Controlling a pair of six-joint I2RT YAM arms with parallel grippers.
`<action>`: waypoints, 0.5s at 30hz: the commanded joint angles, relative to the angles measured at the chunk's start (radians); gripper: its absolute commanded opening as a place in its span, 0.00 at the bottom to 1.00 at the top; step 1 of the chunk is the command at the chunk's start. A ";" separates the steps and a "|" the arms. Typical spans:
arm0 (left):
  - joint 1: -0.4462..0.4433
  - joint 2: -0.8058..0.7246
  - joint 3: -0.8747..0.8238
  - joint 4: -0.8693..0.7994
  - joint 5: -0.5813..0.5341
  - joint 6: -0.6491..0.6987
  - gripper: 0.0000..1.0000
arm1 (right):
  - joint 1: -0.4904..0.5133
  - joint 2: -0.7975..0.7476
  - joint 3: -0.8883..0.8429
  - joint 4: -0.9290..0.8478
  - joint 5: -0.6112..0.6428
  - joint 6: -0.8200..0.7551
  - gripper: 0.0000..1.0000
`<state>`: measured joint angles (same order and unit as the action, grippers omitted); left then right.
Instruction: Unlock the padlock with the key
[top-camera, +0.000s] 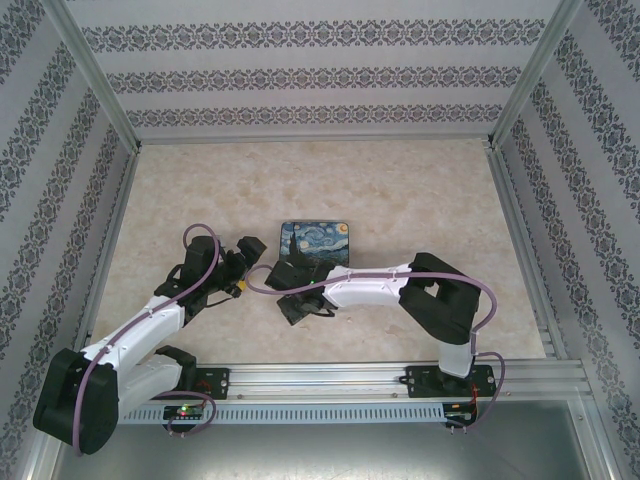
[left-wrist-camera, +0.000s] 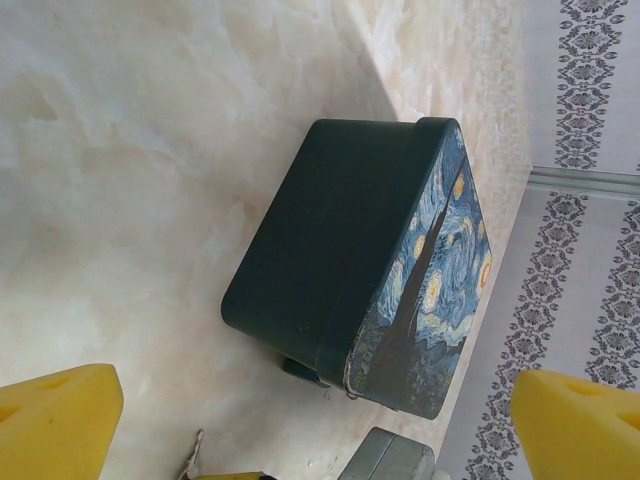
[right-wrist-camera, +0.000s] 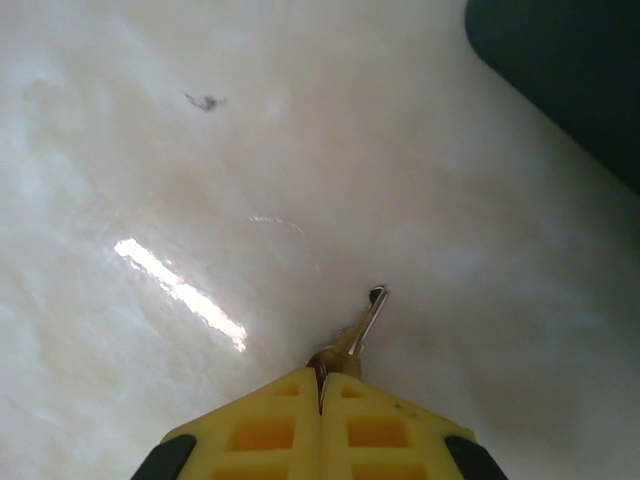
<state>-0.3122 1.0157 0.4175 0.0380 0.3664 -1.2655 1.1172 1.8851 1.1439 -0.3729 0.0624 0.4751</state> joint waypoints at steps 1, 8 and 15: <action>0.007 -0.012 0.009 0.027 0.007 -0.006 1.00 | 0.004 0.044 -0.066 -0.018 -0.036 0.012 0.00; 0.006 -0.014 -0.002 0.025 0.012 0.001 1.00 | -0.020 -0.050 -0.109 0.027 -0.071 0.026 0.00; 0.006 -0.002 -0.005 0.034 0.029 0.007 1.00 | -0.038 -0.119 -0.142 0.059 -0.097 0.054 0.00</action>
<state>-0.3122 1.0149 0.4175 0.0383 0.3729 -1.2652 1.0882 1.7985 1.0252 -0.2977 -0.0128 0.5026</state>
